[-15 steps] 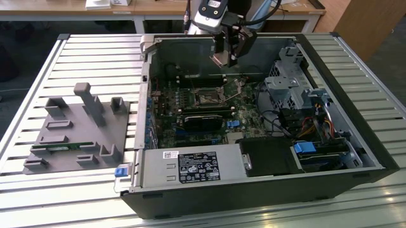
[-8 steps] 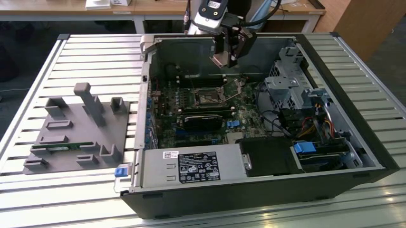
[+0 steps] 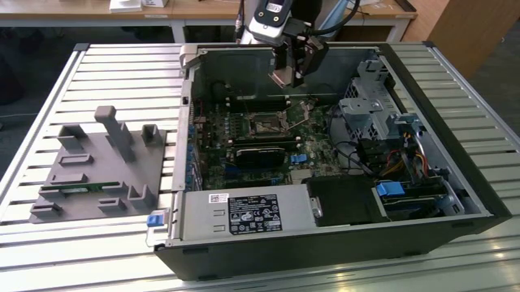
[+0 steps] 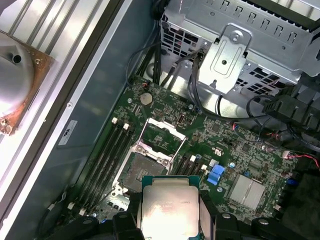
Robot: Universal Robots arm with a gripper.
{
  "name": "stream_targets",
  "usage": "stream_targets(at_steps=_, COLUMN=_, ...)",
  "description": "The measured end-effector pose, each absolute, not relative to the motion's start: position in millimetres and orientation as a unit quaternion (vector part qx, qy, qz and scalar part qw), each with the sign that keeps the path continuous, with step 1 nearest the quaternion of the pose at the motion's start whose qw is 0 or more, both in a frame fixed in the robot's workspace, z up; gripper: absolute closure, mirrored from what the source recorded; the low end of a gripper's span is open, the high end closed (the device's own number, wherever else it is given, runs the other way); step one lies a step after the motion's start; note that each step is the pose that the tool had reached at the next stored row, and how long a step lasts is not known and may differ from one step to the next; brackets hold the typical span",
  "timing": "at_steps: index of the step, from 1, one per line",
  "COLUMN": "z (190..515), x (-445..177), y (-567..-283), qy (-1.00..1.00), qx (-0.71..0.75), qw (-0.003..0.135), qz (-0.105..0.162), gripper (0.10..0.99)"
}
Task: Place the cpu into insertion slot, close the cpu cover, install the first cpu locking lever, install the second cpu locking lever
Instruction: 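Place the cpu into insertion slot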
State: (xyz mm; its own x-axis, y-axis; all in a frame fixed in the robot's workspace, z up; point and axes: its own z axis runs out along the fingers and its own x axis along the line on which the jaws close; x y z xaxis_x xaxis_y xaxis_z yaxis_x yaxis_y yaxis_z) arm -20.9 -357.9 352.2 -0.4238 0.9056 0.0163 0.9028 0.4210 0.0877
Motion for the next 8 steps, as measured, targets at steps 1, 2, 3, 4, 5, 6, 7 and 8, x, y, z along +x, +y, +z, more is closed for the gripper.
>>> stream_targets(at_steps=1, z=352.0, x=-20.9, y=-357.9, qy=0.843, qx=0.536, qw=0.017, qz=0.041, gripper=0.545)
stream_targets(at_steps=2, z=351.7, x=-20.9, y=-357.9, qy=0.843, qx=0.536, qw=0.017, qz=0.041, gripper=0.545)
stream_targets(at_steps=3, z=351.5, x=-20.9, y=-357.9, qy=0.843, qx=0.536, qw=0.017, qz=0.041, gripper=0.545)
stream_targets(at_steps=4, z=351.3, x=-20.9, y=-357.9, qy=0.843, qx=0.536, qw=0.017, qz=0.041, gripper=0.545)
stream_targets(at_steps=5, z=351.1, x=-20.9, y=-357.9, qy=0.843, qx=0.536, qw=0.017, qz=0.041, gripper=0.545)
stream_targets(at_steps=6, z=350.9, x=-20.9, y=-357.9, qy=0.843, qx=0.536, qw=0.017, qz=0.041, gripper=0.545)
stream_targets(at_steps=7, z=350.7, x=-20.9, y=-357.9, qy=0.843, qx=0.536, qw=0.017, qz=0.041, gripper=0.545)
stream_targets(at_steps=8, z=350.4, x=-20.9, y=-357.9, qy=0.843, qx=0.536, qw=0.017, qz=0.041, gripper=0.545)
